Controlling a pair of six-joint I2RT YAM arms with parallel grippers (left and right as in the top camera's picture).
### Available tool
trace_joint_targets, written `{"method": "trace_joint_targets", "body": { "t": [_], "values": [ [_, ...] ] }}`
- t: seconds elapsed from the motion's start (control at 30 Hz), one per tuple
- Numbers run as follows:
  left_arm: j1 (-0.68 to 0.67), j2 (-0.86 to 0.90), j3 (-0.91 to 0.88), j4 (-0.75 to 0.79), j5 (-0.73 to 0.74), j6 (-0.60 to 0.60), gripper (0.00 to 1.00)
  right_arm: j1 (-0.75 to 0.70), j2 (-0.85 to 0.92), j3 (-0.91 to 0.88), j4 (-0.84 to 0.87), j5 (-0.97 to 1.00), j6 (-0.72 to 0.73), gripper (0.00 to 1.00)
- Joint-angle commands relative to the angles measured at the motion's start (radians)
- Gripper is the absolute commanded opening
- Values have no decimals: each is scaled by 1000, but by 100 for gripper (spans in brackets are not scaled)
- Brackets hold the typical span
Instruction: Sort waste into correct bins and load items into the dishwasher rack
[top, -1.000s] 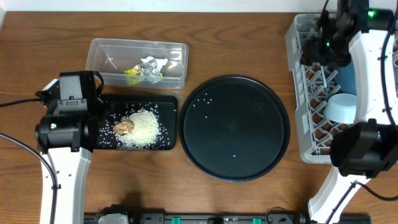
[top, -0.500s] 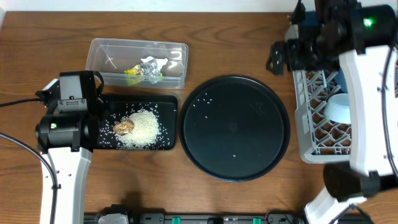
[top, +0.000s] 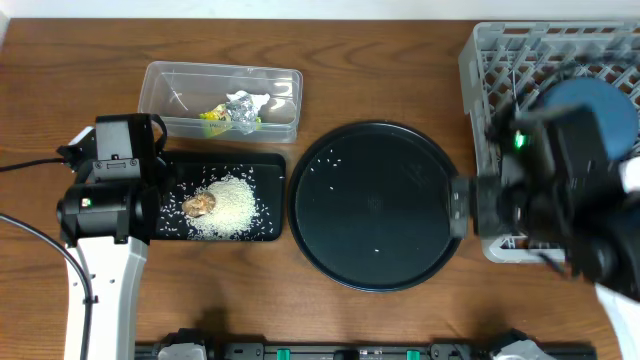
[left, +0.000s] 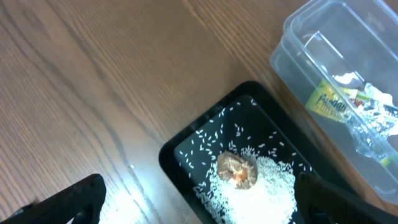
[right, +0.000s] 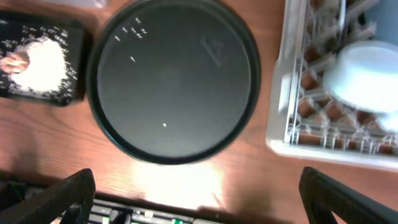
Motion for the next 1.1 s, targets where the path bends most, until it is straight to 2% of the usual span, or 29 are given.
{"method": "trace_joint_targets", "body": {
  "t": [0.0,0.17,0.67,0.8,0.9,1.07],
  "values": [
    [3,-3,6,-1,-24,-5,98,18,-64,-111,7,13,169,99],
    [3,-3,6,-1,-24,-5,98,18,-114,-187,-9,3,195,99],
    [3,-3,6,-1,-24,-5,98,19,-104,-194,-20,33,192,99],
    [3,-3,6,-1,-24,-5,98,18,-125,-237,67,34,191,99],
    [3,-3,6,-1,-24,-5,98,17,-179,-328,210,33,150,99],
    [3,-3,6,-1,-24,-5,98,14,-349,-622,505,29,97,99]
  ]
}}
